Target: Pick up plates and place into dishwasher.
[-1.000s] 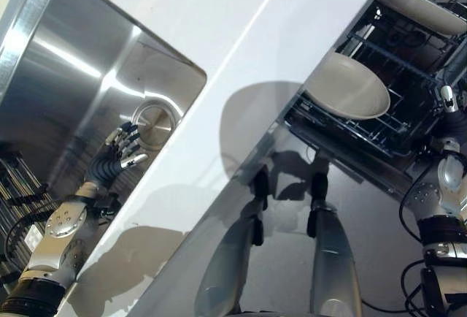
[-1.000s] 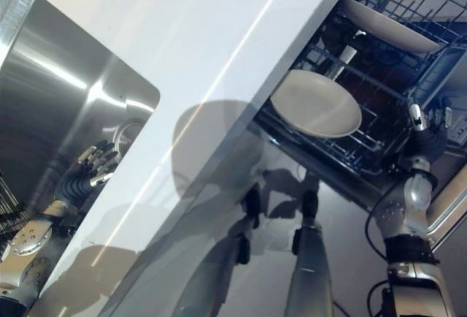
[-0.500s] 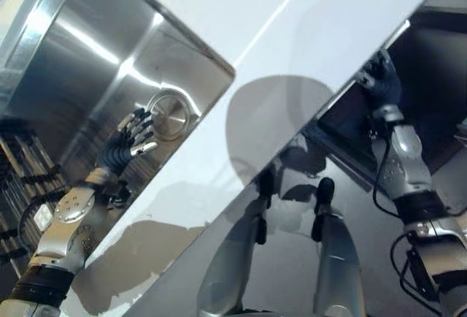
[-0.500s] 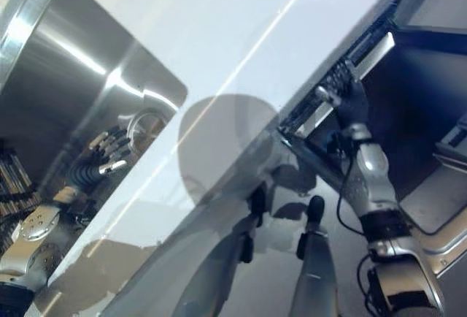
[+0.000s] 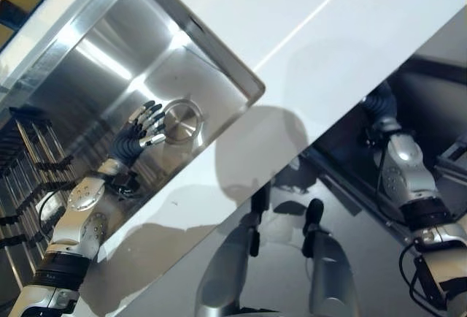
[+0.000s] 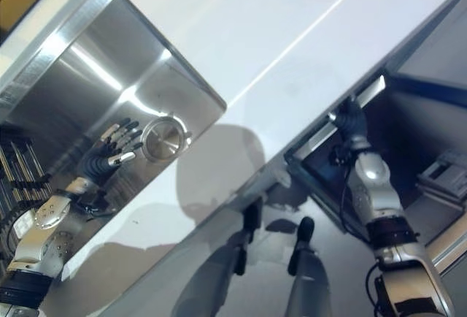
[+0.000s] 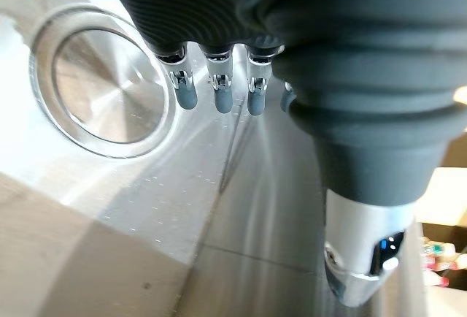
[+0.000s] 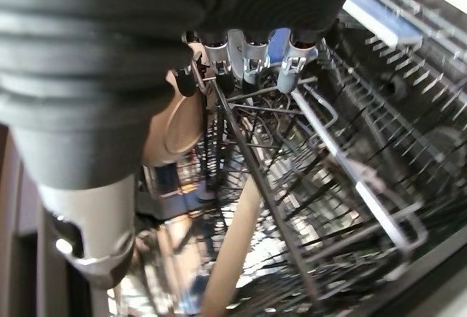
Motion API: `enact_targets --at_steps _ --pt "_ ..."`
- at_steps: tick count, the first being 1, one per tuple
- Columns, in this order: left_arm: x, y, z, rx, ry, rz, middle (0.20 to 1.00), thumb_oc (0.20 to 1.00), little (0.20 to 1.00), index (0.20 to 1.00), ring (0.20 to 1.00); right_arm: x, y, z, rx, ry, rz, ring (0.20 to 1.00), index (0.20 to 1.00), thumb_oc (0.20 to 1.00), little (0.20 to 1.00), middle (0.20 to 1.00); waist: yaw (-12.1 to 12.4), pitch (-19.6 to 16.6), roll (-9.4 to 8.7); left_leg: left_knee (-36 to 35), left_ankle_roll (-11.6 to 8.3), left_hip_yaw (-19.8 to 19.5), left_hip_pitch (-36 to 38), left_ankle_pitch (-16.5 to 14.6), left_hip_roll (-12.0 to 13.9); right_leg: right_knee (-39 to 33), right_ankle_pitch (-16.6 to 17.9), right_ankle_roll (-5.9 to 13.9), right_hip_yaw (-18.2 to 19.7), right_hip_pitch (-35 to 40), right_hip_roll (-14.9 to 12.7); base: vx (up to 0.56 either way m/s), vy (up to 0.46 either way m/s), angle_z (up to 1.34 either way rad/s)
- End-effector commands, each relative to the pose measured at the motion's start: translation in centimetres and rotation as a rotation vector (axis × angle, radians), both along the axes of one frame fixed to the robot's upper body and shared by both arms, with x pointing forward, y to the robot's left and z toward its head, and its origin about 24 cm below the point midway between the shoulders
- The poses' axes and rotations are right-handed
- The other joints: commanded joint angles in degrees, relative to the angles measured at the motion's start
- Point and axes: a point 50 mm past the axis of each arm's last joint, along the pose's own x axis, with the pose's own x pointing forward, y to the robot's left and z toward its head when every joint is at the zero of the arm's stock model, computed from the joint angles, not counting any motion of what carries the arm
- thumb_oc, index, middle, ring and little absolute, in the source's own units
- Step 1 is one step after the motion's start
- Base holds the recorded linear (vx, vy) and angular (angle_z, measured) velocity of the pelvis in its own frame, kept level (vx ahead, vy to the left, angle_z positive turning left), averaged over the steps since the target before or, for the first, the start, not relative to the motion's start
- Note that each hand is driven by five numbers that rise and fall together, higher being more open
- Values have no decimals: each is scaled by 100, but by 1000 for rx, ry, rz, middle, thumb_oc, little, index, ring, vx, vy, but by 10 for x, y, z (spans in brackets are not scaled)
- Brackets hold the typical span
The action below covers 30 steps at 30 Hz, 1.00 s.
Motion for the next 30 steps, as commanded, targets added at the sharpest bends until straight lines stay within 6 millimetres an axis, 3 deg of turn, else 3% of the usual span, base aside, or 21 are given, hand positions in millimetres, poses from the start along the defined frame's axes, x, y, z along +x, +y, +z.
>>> enact_targets --at_steps 1,9,13,21,30 --pt "-31 -16 -33 -4 107 -57 1000 1000 1000 1000 1000 -15 75 34 -111 -266 268 1000 1000 1000 1000 1000 345 -401 -687 937 131 293 -244 -917 69 -953 495 385 156 323 -181 56 6 5" --pt "-49 -9 -68 -8 220 -13 1000 1000 1000 1000 1000 -56 13 -18 -185 -100 10 1000 1000 1000 1000 1000 -33 -1401 -1018 650 210 585 665 -1184 60 -1409 483 474 659 1136 -72 85 13 -15" --pt "-56 -7 -82 2 283 -8 1000 1000 1000 1000 1000 -69 -9 -30 -204 -17 -75 1000 1000 1000 1000 1000 -202 -1784 -1073 532 216 779 1122 -1332 114 -1543 441 498 863 1476 -32 106 33 -16" --pt "-69 3 -99 2 353 -1 1000 1000 1000 1000 1000 -90 -34 -53 -219 112 -187 1000 1000 1000 1000 1000 -467 -2136 -1117 270 241 1038 1840 -1527 165 -1630 371 583 1135 1907 -34 46 39 -19" --pt "-83 20 -103 14 389 26 1000 1000 1000 1000 1000 -121 -57 -70 -184 171 -368 1000 1000 1000 1000 1000 -703 -2213 -1155 317 314 1191 2136 -1720 143 -1448 290 624 1314 1968 -29 -4 16 -10"
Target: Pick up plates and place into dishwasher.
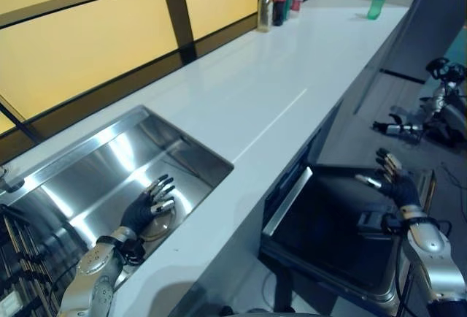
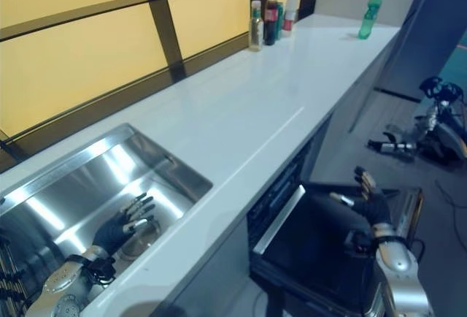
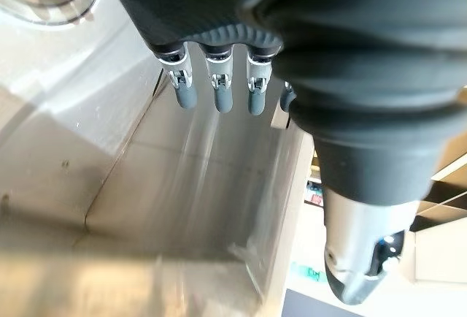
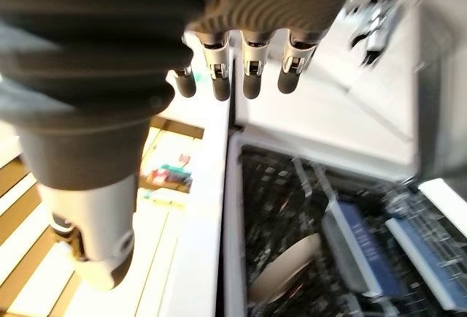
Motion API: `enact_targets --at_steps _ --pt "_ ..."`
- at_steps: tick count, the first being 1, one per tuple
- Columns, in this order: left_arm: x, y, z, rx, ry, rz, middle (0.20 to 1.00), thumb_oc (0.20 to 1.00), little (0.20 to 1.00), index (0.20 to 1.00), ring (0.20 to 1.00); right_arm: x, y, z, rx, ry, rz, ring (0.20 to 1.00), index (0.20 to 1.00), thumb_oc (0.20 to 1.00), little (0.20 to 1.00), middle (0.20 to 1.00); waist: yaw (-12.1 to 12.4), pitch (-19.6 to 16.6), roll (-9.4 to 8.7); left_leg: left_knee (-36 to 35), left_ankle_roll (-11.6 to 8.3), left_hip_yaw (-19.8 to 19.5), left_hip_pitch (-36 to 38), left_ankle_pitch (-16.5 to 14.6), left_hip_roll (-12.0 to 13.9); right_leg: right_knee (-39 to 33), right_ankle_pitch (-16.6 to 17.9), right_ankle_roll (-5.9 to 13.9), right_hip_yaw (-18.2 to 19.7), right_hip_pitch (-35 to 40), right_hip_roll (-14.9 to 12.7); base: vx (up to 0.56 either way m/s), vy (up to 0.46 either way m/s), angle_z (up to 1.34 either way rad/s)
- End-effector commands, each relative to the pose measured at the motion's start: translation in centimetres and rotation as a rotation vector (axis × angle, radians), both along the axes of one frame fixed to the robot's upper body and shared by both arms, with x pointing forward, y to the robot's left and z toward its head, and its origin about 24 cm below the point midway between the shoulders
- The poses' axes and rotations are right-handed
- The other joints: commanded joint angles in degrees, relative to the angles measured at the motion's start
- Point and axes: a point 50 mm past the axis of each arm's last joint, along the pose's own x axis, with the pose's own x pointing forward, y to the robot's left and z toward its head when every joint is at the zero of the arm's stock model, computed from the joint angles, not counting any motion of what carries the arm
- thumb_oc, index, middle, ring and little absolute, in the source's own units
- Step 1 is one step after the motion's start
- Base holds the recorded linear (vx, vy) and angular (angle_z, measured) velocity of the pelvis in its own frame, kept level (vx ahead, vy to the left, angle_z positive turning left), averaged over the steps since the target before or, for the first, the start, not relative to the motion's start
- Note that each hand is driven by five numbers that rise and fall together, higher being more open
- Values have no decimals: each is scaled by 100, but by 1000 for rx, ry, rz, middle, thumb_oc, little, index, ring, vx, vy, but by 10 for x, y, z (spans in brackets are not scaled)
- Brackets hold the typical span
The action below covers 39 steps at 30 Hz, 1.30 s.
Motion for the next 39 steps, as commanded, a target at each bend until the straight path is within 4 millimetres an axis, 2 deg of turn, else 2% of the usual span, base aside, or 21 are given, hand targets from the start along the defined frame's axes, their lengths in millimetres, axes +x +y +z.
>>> enact_targets --at_steps 1,3,7,12,15,20,23,27,30,34,39 --pt "-3 23 10 56 -45 41 1000 1000 1000 1000 1000 2 -7 28 -23 -165 -113 1000 1000 1000 1000 1000 -71 -112 -278 1209 175 228 -173 -1313 28 -107 104 394 464 -207 -281 -30 23 -22" --pt "-6 26 9 59 -38 51 1000 1000 1000 1000 1000 -6 -14 20 -20 -156 -233 1000 1000 1000 1000 1000 -139 -80 -251 1289 213 267 -146 -1378 16 -27 104 408 543 -249 -291 -34 35 -21" --pt "-12 28 7 64 -30 59 1000 1000 1000 1000 1000 -22 -27 4 -123 -82 -474 1000 1000 1000 1000 1000 -265 24 -153 1479 306 328 -107 -1500 -18 151 127 442 691 -359 -339 -40 49 -20" --pt "-25 23 -4 56 5 66 1000 1000 1000 1000 1000 -47 -40 -14 -194 -19 -740 1000 1000 1000 1000 1000 -441 258 101 1936 433 345 -154 -1692 -176 583 201 460 891 -565 -497 -27 101 -21" --pt "-28 14 -12 -1 32 74 1000 1000 1000 1000 1000 -56 -53 -15 -261 35 -827 1000 1000 1000 1000 1000 -558 386 417 2026 479 346 -208 -1695 -402 790 313 456 1012 -722 -661 -26 246 -17" --pt "-33 -7 -28 -111 83 75 1000 1000 1000 1000 1000 -65 -74 -14 -398 142 -865 1000 1000 1000 1000 1000 -731 525 991 2069 513 369 -371 -1603 -743 1089 401 451 1164 -1026 -939 -18 259 -28" --pt "-30 -20 -36 -159 87 81 1000 1000 1000 1000 1000 -65 -83 -18 -451 203 -877 1000 1000 1000 1000 1000 -837 631 1303 2209 523 463 -561 -1610 -845 1230 360 423 1252 -1219 -1015 -60 175 -24" --pt "-23 -35 -40 -202 79 80 1000 1000 1000 1000 1000 -66 -94 -25 -511 272 -925 1000 1000 1000 1000 1000 -914 790 1634 2623 531 689 -883 -1719 -889 1559 215 337 1332 -1510 -1071 -35 88 -16" --pt "-14 -46 -39 -243 67 89 1000 1000 1000 1000 1000 -63 -104 -21 -616 306 -966 1000 1000 1000 1000 1000 -973 933 1841 3105 521 854 -1260 -1854 -910 2060 -3 239 1397 -1893 -1081 -54 40 -20" --pt "-7 -59 -38 -276 63 62 1000 1000 1000 1000 1000 -58 -119 -13 -622 308 -1033 1000 1000 1000 1000 1000 -1020 1165 2069 3721 497 975 -1742 -2030 -961 2773 -307 106 1464 -2406 -1106 -50 8 1" --pt "-2 -75 -31 -310 44 22 1000 1000 1000 1000 1000 -40 -136 21 -622 194 -1067 1000 1000 1000 1000 1000 -1060 1435 2299 4239 478 1046 -2209 -2174 -1033 3351 -512 -3 1599 -2974 -1111 -19 0 -3"
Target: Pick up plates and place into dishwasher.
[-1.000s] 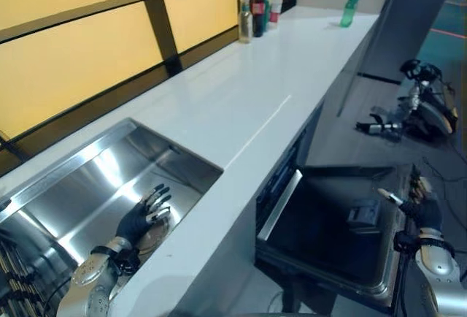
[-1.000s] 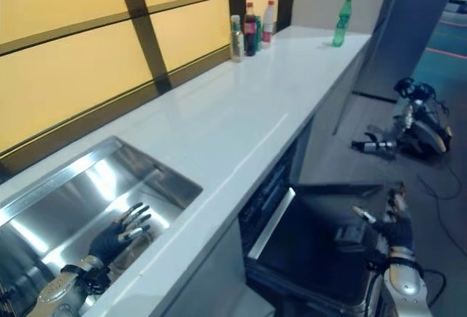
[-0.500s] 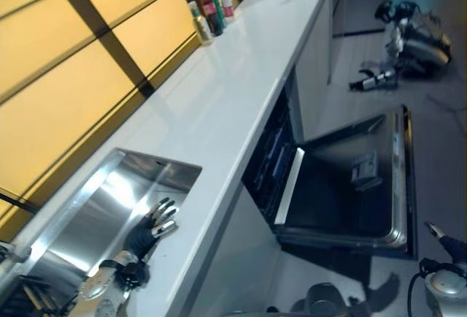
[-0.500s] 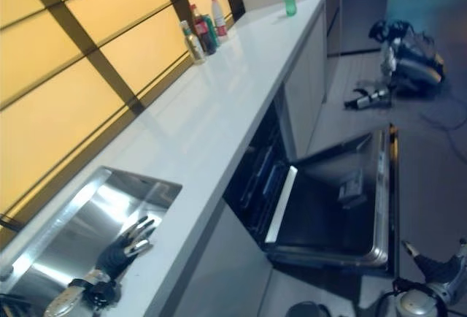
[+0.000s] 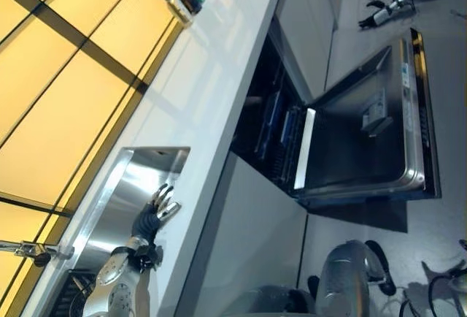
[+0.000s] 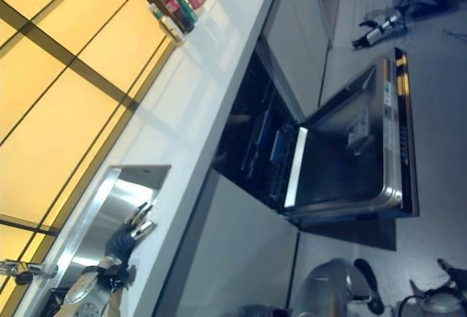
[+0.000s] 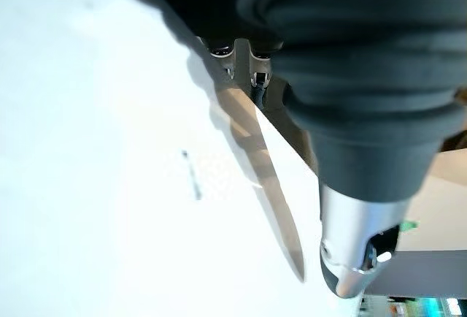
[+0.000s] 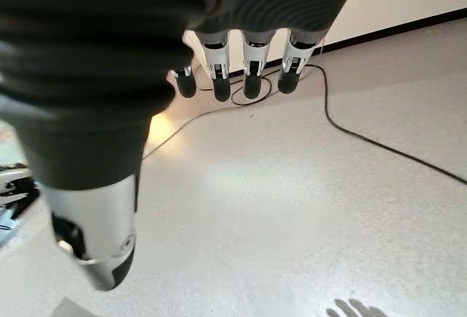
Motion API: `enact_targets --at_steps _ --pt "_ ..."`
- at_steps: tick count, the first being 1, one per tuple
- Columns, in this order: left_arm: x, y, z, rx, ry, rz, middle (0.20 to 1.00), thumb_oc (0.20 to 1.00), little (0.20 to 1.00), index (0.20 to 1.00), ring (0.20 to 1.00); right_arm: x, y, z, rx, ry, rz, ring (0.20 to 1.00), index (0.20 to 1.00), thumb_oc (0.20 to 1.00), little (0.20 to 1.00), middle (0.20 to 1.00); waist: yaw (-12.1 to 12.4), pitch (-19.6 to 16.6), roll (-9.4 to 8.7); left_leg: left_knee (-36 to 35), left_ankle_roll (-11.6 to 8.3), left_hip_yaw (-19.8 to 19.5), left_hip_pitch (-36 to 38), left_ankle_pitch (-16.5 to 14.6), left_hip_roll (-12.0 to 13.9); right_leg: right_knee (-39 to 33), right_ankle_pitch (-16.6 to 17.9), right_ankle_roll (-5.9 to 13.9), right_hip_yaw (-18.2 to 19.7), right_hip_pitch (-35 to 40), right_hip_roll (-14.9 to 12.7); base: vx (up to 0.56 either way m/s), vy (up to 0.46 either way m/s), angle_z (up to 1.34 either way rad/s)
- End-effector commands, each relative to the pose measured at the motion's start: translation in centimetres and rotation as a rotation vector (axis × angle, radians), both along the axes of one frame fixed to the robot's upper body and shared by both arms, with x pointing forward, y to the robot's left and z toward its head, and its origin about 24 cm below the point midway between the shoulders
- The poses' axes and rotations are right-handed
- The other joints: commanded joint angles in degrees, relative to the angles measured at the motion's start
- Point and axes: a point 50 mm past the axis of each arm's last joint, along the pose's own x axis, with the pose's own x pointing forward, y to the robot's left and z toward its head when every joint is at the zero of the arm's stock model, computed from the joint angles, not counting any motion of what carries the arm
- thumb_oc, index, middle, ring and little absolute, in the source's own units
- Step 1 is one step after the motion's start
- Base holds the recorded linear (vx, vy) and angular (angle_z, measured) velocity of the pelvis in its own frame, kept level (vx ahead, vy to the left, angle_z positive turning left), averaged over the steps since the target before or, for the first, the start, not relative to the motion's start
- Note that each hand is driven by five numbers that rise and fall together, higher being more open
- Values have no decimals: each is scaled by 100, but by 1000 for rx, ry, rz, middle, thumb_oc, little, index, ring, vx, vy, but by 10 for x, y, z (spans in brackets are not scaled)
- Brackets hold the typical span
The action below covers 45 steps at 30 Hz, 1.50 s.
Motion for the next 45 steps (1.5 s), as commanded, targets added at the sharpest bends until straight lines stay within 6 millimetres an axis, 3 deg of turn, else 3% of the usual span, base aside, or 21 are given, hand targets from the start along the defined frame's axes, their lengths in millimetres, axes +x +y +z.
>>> enact_targets --at_steps 1,6,13,14,17,18,22,26,31,39,41,45 --pt "-10 -67 -11 -185 24 -145 1000 1000 1000 1000 1000 29 -23 59 -145 -153 30 1000 1000 1000 1000 1000 -106 386 279 1588 -44 166 -595 -987 -80 -263 296 -375 211 109 -127 56 9 6" --pt "-10 -79 -1 -208 7 -192 1000 1000 1000 1000 1000 75 -14 103 -184 -178 250 1000 1000 1000 1000 1000 -26 581 418 1777 -99 200 -963 -992 -117 -2 177 -402 267 -296 -132 28 4 -2" --pt "-6 -87 12 -219 -51 -210 1000 1000 1000 1000 1000 135 30 167 -206 -331 525 1000 1000 1000 1000 1000 201 815 494 1811 -171 142 -1534 -851 -124 252 120 -460 279 -953 -89 -41 -4 5" --pt "-6 -87 12 -219 -52 -209 1000 1000 1000 1000 1000 136 31 168 -204 -333 533 1000 1000 1000 1000 1000 200 816 494 1816 -172 142 -1551 -851 -125 262 117 -460 281 -972 -89 -72 -23 16" --pt "0 -85 19 -223 -91 -213 1000 1000 1000 1000 1000 164 61 203 -155 -352 732 1000 1000 1000 1000 1000 346 949 486 1888 -215 83 -1839 -794 -119 377 97 -474 252 -1266 -57 -50 -13 9" --pt "1 -84 20 -224 -99 -211 1000 1000 1000 1000 1000 170 69 209 -131 -356 799 1000 1000 1000 1000 1000 387 980 487 1943 -265 16 -1835 -898 -113 459 -62 -467 212 -1264 -41 0 0 0" --pt "8 -81 30 -209 -131 -215 1000 1000 1000 1000 1000 190 112 220 -12 -335 1097 1000 1000 1000 1000 1000 543 1100 402 2178 -274 -36 -2131 -918 -70 660 -102 -500 111 -1522 -56 -33 -51 5" --pt "15 -75 41 -177 -166 -221 1000 1000 1000 1000 1000 196 156 227 84 -363 1360 1000 1000 1000 1000 1000 720 1103 246 2431 -246 -135 -2466 -928 -36 881 -147 -542 -29 -1803 -21 -54 -88 0" --pt "20 -67 49 -163 -196 -210 1000 1000 1000 1000 1000 195 203 242 71 -409 1618 1000 1000 1000 1000 1000 887 1103 105 2569 -199 -273 -2645 -935 -12 1024 -243 -571 -172 -1914 68 -36 -56 4" --pt "17 -54 45 -177 -175 -208 1000 1000 1000 1000 1000 186 246 261 -36 -504 1772 1000 1000 1000 1000 1000 1076 1103 -80 2204 -211 -485 -2320 -794 -11 614 -142 -548 -381 -1424 127 8 13 -8" --pt "17 -50 47 -184 -183 -204 1000 1000 1000 1000 1000 183 252 264 -60 -508 1805 1000 1000 1000 1000 1000 1109 1103 -158 1971 -192 -532 -2207 -612 -8 304 66 -548 -448 -1245 110 -59 61 8" --pt "18 -43 51 -188 -191 -197 1000 1000 1000 1000 1000 176 257 265 -95 -516 1853 1000 1000 1000 1000 1000 1189 1087 -374 1671 -211 -709 -1778 -552 36 -143 172 -509 -610 -674 80 1 28 31"
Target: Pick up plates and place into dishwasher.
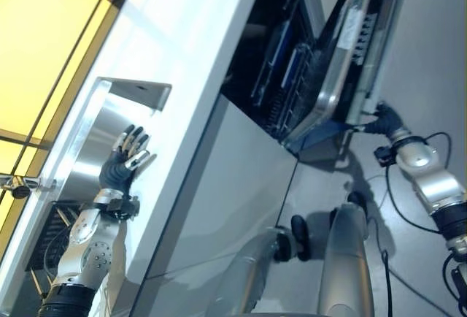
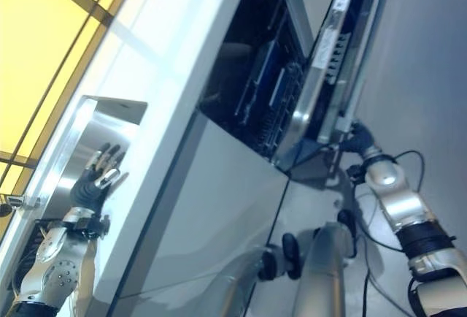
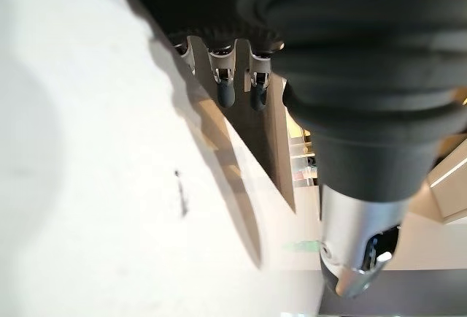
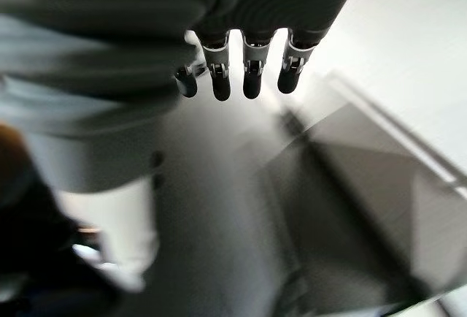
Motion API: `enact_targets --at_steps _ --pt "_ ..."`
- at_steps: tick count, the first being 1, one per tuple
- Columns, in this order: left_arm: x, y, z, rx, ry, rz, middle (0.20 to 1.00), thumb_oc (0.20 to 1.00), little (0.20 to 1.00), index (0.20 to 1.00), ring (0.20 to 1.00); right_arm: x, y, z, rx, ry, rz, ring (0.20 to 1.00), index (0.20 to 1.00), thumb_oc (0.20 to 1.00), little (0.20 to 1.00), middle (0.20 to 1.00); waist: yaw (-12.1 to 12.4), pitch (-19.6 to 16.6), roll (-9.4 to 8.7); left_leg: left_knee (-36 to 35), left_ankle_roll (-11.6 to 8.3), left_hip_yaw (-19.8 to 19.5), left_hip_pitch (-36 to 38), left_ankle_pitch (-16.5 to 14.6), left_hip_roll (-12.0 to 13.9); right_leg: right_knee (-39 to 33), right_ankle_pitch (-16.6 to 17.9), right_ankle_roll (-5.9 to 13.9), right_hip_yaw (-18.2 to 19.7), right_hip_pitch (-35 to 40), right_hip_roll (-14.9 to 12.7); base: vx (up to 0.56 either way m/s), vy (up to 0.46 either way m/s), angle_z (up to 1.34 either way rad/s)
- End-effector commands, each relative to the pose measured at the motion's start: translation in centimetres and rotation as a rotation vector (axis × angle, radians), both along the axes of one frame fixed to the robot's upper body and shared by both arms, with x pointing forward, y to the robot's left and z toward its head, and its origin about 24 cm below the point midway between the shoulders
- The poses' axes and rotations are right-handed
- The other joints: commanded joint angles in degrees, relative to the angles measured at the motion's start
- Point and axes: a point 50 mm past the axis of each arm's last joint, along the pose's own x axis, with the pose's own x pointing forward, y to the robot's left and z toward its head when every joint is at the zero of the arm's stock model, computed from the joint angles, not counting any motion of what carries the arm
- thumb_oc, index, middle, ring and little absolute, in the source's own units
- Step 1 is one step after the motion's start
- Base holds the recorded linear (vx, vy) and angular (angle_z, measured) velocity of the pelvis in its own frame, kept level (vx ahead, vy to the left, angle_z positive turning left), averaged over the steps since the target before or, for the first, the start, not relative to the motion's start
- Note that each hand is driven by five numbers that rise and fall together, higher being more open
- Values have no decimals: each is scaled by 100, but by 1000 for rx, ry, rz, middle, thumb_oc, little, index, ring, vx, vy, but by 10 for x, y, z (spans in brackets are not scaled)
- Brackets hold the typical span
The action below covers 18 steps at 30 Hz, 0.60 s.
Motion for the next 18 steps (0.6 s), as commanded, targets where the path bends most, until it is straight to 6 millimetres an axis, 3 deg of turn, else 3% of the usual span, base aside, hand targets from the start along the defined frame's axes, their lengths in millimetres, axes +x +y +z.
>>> enact_targets --at_steps 1,7,12,15,18 --pt "-23 -52 -38 -118 163 -223 1000 1000 1000 1000 1000 -13 90 131 -22 -548 455 1000 1000 1000 1000 1000 461 670 -200 790 -260 90 204 -443 69 -404 139 -442 -75 747 47 54 -47 43" --pt "-23 -41 -44 -66 217 -210 1000 1000 1000 1000 1000 -20 93 107 53 -561 478 1000 1000 1000 1000 1000 754 252 -940 429 -254 -269 885 -466 237 -1212 332 -368 -536 1935 37 90 -147 59" --pt "-27 -33 -53 4 269 -197 1000 1000 1000 1000 1000 -27 88 74 206 -545 414 1000 1000 1000 1000 1000 1020 -478 -1709 -581 -339 -595 1651 -180 536 -2770 770 -249 -944 3202 234 137 -249 34" --pt "-29 -35 -61 11 299 -194 1000 1000 1000 1000 1000 -33 78 54 285 -495 360 1000 1000 1000 1000 1000 1094 -1023 -1978 -1469 -416 -627 2252 92 695 -3557 931 -120 -1027 3780 395 136 -73 31" --pt "-29 -37 -64 4 305 -174 1000 1000 1000 1000 1000 -36 69 34 368 -423 312 1000 1000 1000 1000 1000 1076 -1355 -2121 -1983 -456 -596 2595 237 806 -3921 1027 -29 -1015 3977 499 33 -18 11"
